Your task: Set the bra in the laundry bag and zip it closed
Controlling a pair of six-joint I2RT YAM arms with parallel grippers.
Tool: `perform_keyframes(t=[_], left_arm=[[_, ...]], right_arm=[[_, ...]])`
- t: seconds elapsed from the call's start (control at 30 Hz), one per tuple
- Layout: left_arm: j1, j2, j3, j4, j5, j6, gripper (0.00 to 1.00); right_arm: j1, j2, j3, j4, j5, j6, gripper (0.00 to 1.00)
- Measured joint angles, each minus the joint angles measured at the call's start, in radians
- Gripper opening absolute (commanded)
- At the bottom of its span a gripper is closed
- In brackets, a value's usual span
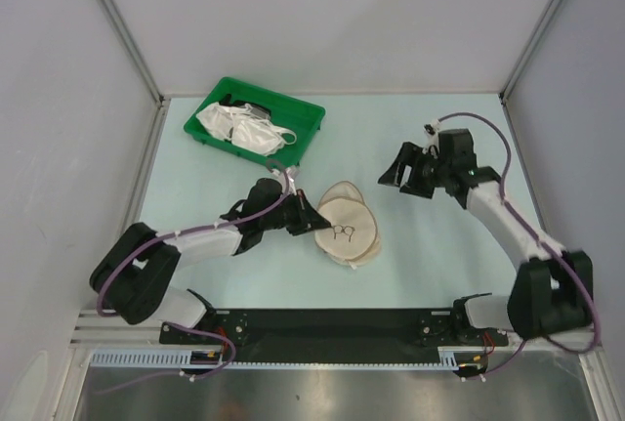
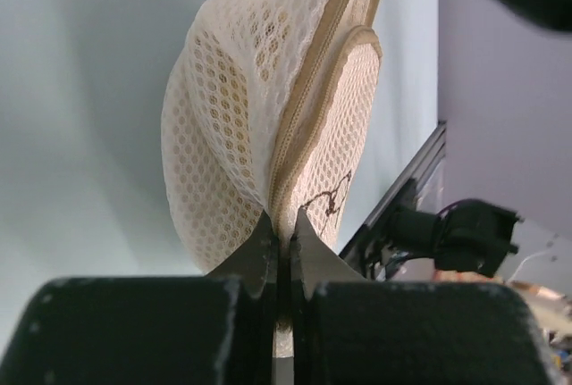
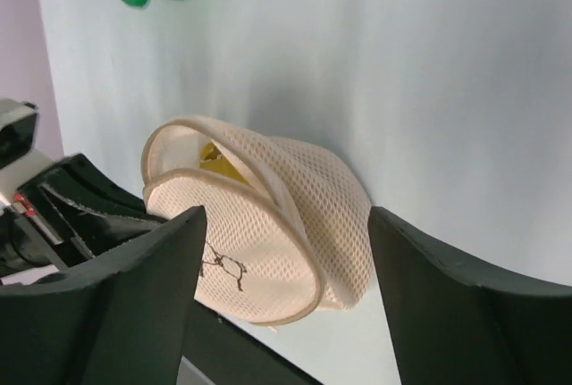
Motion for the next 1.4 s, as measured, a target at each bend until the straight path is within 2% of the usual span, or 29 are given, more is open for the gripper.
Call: perform_keyframes(t=[0.13, 0.2, 0.3, 0.4, 0.53, 0.67, 0.83, 0.93, 0.97, 1.0, 1.03, 1.1, 1.13, 1.2, 1.23, 1.3, 1.4], left_arm=[[-0.005, -0.09, -0.083, 0.05, -0.068, -0.163, 0.0], [-0.006, -0.129, -0.132, 0.092, -0.098, -0.251, 0.0], [-0.01, -0.165, -0.18, 0.134, -0.141, -0.368, 0.0], [-0.013, -0.18, -0.19, 0.156, -0.167, -0.446, 0.0], [-0.023, -0.193, -0.19, 0.187, -0.193, -0.511, 0.0], [-0.04, -0.194, -0.19, 0.195, -0.203, -0.546, 0.0], [-0.052, -0.194, -0.19, 0.195, -0.213, -0.56, 0.0], [-0.053, -0.194, -0.19, 0.195, -0.216, -0.565, 0.0], [-0.054, -0.194, -0.19, 0.195, -0.215, -0.564, 0.02], [-0.054, -0.194, -0.189, 0.194, -0.213, -0.562, 0.1], [-0.054, -0.194, -0.187, 0.193, -0.211, -0.55, 0.24], [-0.055, -0.196, -0.177, 0.179, -0.21, -0.513, 0.41], [-0.055, -0.202, -0.171, 0.166, -0.21, -0.488, 0.53], [-0.058, -0.232, -0.166, 0.131, -0.212, -0.43, 0.6], [-0.062, -0.257, -0.163, 0.097, -0.221, -0.391, 0.76], [-0.079, -0.326, -0.156, 0.011, -0.269, -0.306, 0.76], [-0.137, -0.457, -0.144, -0.121, -0.399, -0.185, 0.67]], right_arm=[[0.043, -0.304, -0.162, -0.021, 0.111, 0.097, 0.86], [0.114, -0.434, -0.245, -0.016, 0.129, 0.167, 0.86], [0.229, -0.591, -0.406, 0.051, 0.122, 0.323, 0.85], [0.34, -0.674, -0.547, 0.14, 0.133, 0.479, 0.81], [0.483, -0.702, -0.686, 0.272, 0.197, 0.665, 0.78], [0.553, -0.646, -0.719, 0.431, 0.257, 0.784, 0.75], [0.615, -0.577, -0.727, 0.59, 0.335, 0.873, 0.62], [0.625, -0.555, -0.734, 0.645, 0.37, 0.904, 0.49], [0.625, -0.55, -0.738, 0.66, 0.379, 0.912, 0.42], [0.624, -0.546, -0.741, 0.668, 0.388, 0.919, 0.38], [0.621, -0.542, -0.743, 0.674, 0.395, 0.926, 0.31], [0.61, -0.535, -0.745, 0.68, 0.4, 0.938, 0.13], [0.603, -0.532, -0.745, 0.682, 0.4, 0.945, 0.08], [0.581, -0.529, -0.746, 0.692, 0.399, 0.967, 0.03], [0.573, -0.529, -0.746, 0.696, 0.397, 0.97, 0.03], [0.56, -0.529, -0.746, 0.7, 0.394, 0.987, 0.0], [0.539, -0.531, -0.746, 0.698, 0.391, 1.017, 0.0]])
